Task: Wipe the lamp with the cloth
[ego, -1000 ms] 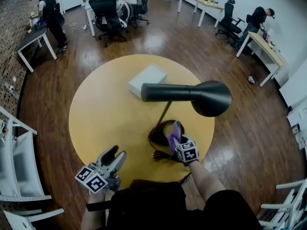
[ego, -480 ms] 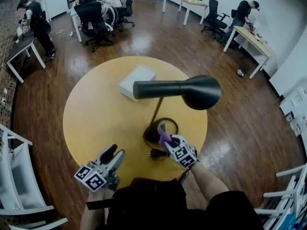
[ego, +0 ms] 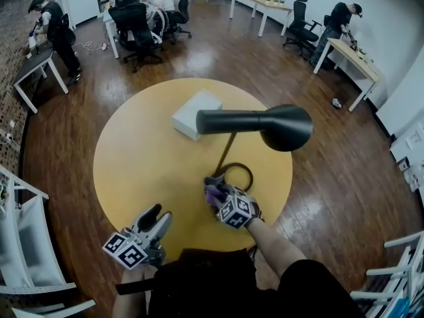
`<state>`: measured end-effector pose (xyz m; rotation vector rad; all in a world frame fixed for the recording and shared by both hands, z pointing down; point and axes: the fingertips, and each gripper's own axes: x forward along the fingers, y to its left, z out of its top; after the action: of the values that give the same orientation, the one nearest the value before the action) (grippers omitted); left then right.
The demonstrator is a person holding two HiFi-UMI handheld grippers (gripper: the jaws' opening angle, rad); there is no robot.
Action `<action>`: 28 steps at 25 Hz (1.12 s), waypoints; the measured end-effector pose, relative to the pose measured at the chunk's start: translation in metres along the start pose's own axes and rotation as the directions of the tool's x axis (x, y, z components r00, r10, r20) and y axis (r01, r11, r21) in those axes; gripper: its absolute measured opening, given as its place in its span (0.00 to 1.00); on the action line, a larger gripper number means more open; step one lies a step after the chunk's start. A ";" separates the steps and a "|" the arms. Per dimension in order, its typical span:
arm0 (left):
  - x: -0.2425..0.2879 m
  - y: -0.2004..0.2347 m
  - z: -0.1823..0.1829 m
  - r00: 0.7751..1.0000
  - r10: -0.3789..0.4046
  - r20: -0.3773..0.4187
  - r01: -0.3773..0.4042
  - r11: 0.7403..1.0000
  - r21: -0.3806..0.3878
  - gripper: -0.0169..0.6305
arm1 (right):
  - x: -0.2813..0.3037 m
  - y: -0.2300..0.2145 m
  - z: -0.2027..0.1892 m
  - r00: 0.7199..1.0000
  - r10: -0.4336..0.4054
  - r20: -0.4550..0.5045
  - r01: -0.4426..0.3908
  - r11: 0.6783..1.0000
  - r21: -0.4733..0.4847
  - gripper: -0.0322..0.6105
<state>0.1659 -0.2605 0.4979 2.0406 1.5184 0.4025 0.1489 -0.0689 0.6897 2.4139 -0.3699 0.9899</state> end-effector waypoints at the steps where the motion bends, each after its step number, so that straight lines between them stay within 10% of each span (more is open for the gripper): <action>1: -0.002 0.000 0.001 1.000 0.003 0.003 -0.003 1.000 0.001 0.35 | 0.001 -0.003 -0.010 1.000 -0.002 -0.020 0.002 1.000 0.031 0.19; 12: 0.018 -0.001 -0.004 0.999 -0.054 -0.007 0.054 0.998 -0.018 0.35 | -0.058 -0.059 -0.129 0.968 -0.135 -0.212 0.219 0.867 0.448 0.19; 19: 0.042 -0.007 -0.007 0.994 -0.112 -0.010 0.111 0.993 -0.045 0.35 | -0.150 -0.065 0.049 0.953 -0.091 0.288 -0.002 0.951 0.309 0.19; 28: 0.025 -0.002 0.003 0.992 -0.096 0.077 0.101 0.993 -0.058 0.35 | -0.215 -0.027 0.274 0.692 0.124 0.712 -0.259 0.962 0.084 0.19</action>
<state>0.1738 -0.2373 0.4919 1.9036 1.5355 0.3272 0.1685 -0.1831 0.3600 2.8975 -0.8456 0.1078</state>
